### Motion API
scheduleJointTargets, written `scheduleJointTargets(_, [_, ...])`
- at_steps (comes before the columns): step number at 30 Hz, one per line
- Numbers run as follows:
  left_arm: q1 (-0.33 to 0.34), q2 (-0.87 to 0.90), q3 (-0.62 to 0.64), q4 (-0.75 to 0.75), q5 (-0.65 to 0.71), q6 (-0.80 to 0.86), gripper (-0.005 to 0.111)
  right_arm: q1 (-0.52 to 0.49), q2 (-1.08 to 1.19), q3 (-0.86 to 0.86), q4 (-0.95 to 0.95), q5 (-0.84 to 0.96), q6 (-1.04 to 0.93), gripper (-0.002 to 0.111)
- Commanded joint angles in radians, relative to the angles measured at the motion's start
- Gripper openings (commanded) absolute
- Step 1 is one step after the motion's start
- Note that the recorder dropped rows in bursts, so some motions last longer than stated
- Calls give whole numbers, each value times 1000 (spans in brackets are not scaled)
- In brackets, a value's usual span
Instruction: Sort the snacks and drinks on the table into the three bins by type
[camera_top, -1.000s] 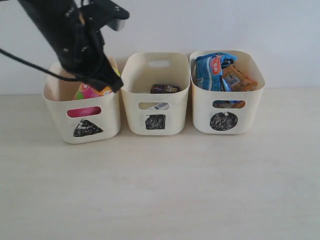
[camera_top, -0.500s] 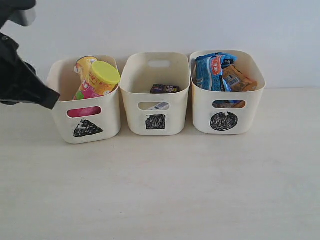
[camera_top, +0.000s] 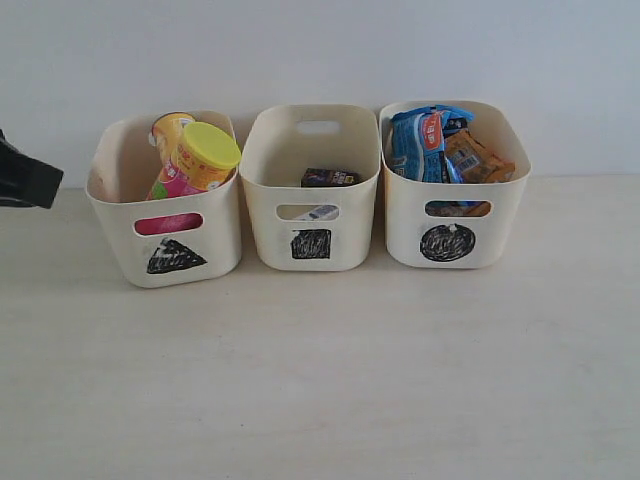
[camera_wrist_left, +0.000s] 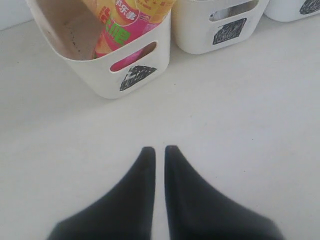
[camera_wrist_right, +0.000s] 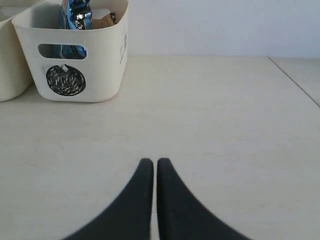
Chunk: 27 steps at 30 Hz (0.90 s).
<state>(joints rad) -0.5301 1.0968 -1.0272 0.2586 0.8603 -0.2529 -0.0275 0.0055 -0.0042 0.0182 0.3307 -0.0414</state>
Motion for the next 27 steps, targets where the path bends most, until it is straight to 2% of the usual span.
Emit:
scheduleJointTargets(1, [2,-46,53,-9,-102,13,4,-2,-5,4,6,-5,-2,0])
scheduleJointTargets(6, [2,-207,210,-5,-340,46,4,-2,-5,4,16,-5,-2,0])
scheduleJointTargets(12, [9,-419,377,-5,-482,70,4,-2,-5,4,16,-5,-2,0])
scheduleJointTargets(27, [275,-826,848,-16,-812,51,4,-2,-5,4,16,-5,-2,0])
